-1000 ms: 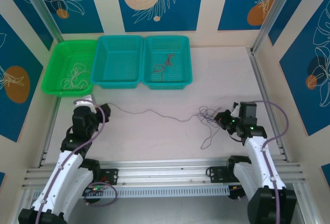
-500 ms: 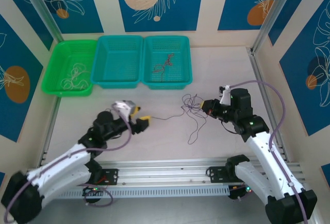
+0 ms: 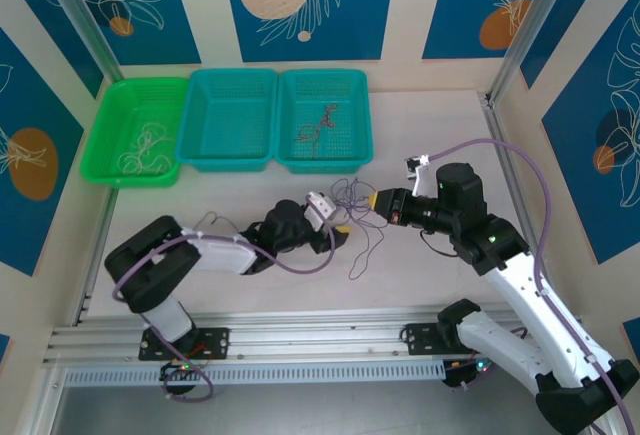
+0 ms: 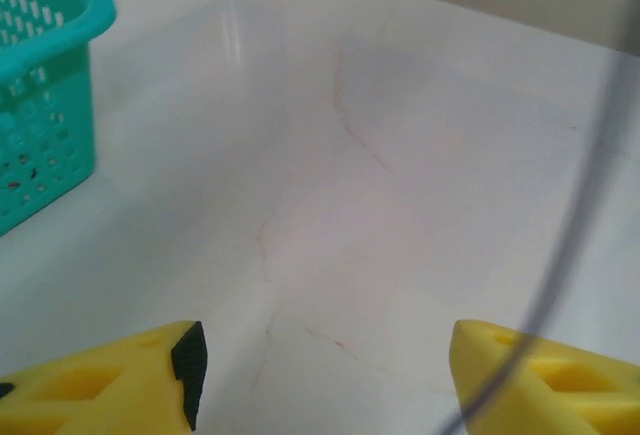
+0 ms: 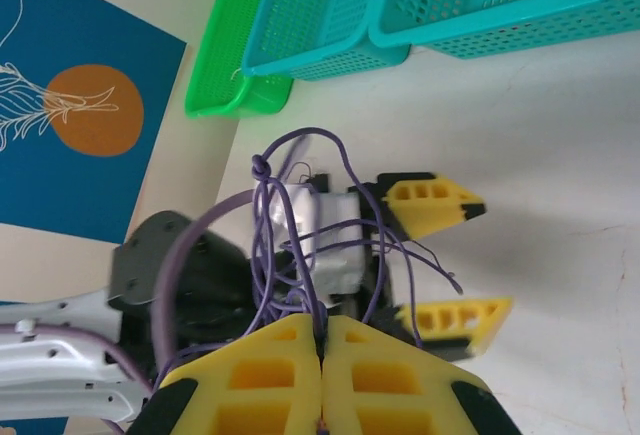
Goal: Untangle the cables
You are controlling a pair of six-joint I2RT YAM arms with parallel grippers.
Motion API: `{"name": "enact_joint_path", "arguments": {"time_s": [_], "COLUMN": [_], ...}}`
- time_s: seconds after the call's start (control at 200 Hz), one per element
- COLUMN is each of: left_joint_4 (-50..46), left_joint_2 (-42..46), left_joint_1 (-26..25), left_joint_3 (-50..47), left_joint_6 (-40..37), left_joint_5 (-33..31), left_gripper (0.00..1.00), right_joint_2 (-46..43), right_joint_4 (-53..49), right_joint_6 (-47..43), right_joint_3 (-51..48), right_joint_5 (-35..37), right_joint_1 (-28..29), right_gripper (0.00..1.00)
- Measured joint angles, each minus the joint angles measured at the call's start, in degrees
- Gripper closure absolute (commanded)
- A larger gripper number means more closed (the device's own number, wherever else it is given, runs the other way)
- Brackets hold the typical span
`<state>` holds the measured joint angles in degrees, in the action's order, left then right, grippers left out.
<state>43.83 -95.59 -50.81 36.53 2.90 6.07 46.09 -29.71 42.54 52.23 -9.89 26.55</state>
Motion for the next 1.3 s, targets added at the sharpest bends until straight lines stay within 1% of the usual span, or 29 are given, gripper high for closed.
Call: {"name": "enact_joint_path", "arguments": {"time_s": [0.025,0.06,0.165,0.235,0.335,0.43,0.57,0.655,0.71,0.755,0.82,0.875,0.905,1.005,1.075,1.13,1.16,1.22,1.25,1.3], "left_joint_4": [0.6,1.2,3.5,4.3,3.6,-0.8,-8.9,-14.8,-18.8,-21.7,-24.5,-26.5,-27.5,-31.4,-34.3,-36.3,-37.2,-38.4,-38.8,-38.8], "left_joint_2": [-0.6,-1.2,-0.6,1.6,7.6,16.3,30.3,38.9,43.2,46.4,50.3,52.7,53.4,54.3,54.6,54.5,54.4,54.0,53.7,53.2], "left_joint_1": [0.0,0.0,0.0,0.1,0.9,3.3,7.6,14.1,16.5,17.3,18.8,19.8,20.1,20.3,20.3,20.4,20.4,20.4,20.5,20.6], "left_joint_3": [0.0,0.0,-0.7,-2.3,-5.7,-8.2,-9.1,-10.8,-11.0,-11.1,-11.1,-11.1,-11.0,-10.0,-8.7,-6.8,-5.7,-3.4,-2.3,-1.0], "left_joint_6": [0.3,0.5,1.0,1.5,3.1,6.1,11.3,14.2,15.2,16.0,16.8,17.2,17.6,18.0,18.0,18.0,18.0,17.7,17.7,17.6], "left_joint_5": [-1.3,-2.6,-5.0,-6.2,-8.4,-11.1,-8.7,-9.9,-10.0,-10.4,-10.8,-10.8,-10.6,-10.6,-10.6,-10.2,-10.0,-9.5,-9.1,-8.2], "left_gripper": [0.88,1.00,1.00,1.00,1.00,1.00,1.00,1.00,1.00,1.00,1.00,1.00,1.00,1.00,1.00,1.00,1.00,1.00,1.00,1.00], "right_joint_2": [0.0,0.0,-0.3,-1.3,-4.1,-6.0,-5.7,-4.2,-2.8,-2.2,-1.7,-1.6,-1.6,-1.7,-1.7,-2.2,-2.6,-3.5,-4.0,-5.2], "right_joint_4": [-0.3,-0.8,-2.9,-3.7,-4.1,-4.7,-0.8,-0.1,0.4,0.7,0.9,1.3,1.8,2.9,2.9,2.9,2.9,2.7,2.7,2.7], "right_joint_6": [0.0,0.0,0.1,0.5,1.1,1.4,1.8,2.4,3.2,3.5,3.8,4.0,4.0,3.9,3.7,3.3,3.0,2.3,1.5,-0.1], "right_joint_3": [0.2,0.4,0.7,0.2,-2.7,-6.9,-16.5,-22.9,-26.2,-28.1,-30.1,-30.7,-30.7,-30.7,-30.7,-30.7,-30.7,-30.3,-30.0,-29.1], "right_joint_5": [0.5,1.2,5.6,8.3,11.5,13.9,6.6,6.8,5.2,5.0,4.9,4.3,3.9,3.6,3.4,2.8,2.3,1.5,1.1,0.0], "right_joint_1": [0.0,0.0,-0.3,-1.7,-6.0,-12.1,-20.9,-30.3,-33.9,-35.4,-37.7,-38.7,-38.7,-38.7,-38.9,-38.9,-38.7,-37.6,-36.9,-34.4], "right_gripper": [1.00,1.00,1.00,1.00,1.00,1.00,1.00,0.92,0.86,0.86,0.90,0.91,0.91,0.97,0.97,0.93,0.85,0.63,0.56,0.50]}}
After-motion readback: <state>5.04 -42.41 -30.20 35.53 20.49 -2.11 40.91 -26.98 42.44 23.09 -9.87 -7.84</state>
